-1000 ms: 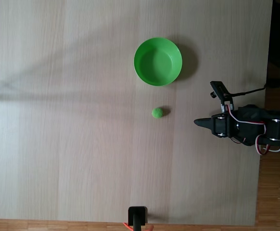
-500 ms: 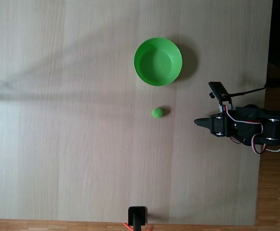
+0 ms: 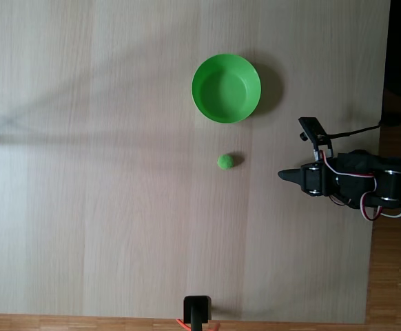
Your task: Grasp a green pompom and put it in the green bowl.
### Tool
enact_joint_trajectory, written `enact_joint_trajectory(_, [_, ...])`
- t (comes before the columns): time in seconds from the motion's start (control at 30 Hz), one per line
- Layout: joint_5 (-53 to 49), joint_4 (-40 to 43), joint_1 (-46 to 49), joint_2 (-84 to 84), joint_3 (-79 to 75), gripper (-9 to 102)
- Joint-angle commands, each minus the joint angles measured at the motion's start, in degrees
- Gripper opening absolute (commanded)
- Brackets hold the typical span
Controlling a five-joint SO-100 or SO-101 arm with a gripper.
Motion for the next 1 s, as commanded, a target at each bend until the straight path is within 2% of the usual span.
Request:
enact_joint_trajectory(0.0, [-0.18, 0.00, 0.00, 3.16, -0.62, 0])
enact_joint_trajectory(0.27, [-0.26, -0.62, 0.35, -3.52, -6.33, 0])
enact_joint_trajectory(0.4, [-0.26, -0.97, 0.35, -15.21, -15.29, 0])
enact_joint_trajectory(0.67, [-0.26, -9.93, 0.44, -40.87, -28.13, 0])
enact_joint_trajectory(0.97, [0.09, -12.13, 0.35, -59.06, -39.37, 0])
